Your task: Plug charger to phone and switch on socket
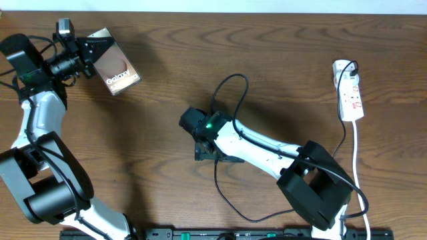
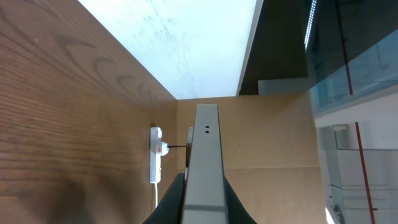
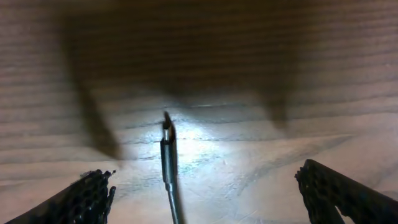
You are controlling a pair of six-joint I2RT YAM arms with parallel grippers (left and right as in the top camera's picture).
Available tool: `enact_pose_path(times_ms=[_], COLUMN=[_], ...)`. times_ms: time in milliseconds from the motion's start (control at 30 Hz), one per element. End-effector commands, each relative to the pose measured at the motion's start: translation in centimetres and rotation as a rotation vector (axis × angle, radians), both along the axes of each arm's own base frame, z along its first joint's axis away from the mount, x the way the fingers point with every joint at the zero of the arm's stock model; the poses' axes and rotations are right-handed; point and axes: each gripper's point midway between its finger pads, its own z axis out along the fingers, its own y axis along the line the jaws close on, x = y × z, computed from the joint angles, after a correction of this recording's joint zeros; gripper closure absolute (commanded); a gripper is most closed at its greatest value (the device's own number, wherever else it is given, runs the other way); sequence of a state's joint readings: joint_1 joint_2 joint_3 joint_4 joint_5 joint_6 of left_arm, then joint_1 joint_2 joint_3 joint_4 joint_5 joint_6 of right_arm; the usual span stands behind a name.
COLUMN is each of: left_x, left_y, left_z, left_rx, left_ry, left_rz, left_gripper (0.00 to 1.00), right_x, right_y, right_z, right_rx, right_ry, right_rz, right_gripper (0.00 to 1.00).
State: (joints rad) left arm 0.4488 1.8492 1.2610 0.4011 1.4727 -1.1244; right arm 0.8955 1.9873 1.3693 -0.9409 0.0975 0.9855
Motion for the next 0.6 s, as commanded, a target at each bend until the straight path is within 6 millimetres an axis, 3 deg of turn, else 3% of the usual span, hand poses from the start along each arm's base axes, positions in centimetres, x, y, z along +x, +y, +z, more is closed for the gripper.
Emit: enact_pose_path(times_ms=[0,267,567], left_x=[-0.7,-0.8,-1.0], left_y=[-0.4,-0.5,-0.6], left_z=[1.9,1.9,2.0], left_rx=[0.018,0.017,0.014], left_ry=[-0.056,-0.056,-0.058], left_rz=[-0.035,-0.039,-0.053], left_gripper=[0.92,0.93,0.93], right_x=[0.0,-0.9,-0.8], right_y=[0.4,2.2,2.1], right_z=[0.0,0.0,-0.7], right_rx=[0.016,0.107,0.113], right_ry=[-0.008,0.051,0.043], right_rz=[-0.011,-0.008,-0.016], right_gripper=[0.06,0.18,0.21])
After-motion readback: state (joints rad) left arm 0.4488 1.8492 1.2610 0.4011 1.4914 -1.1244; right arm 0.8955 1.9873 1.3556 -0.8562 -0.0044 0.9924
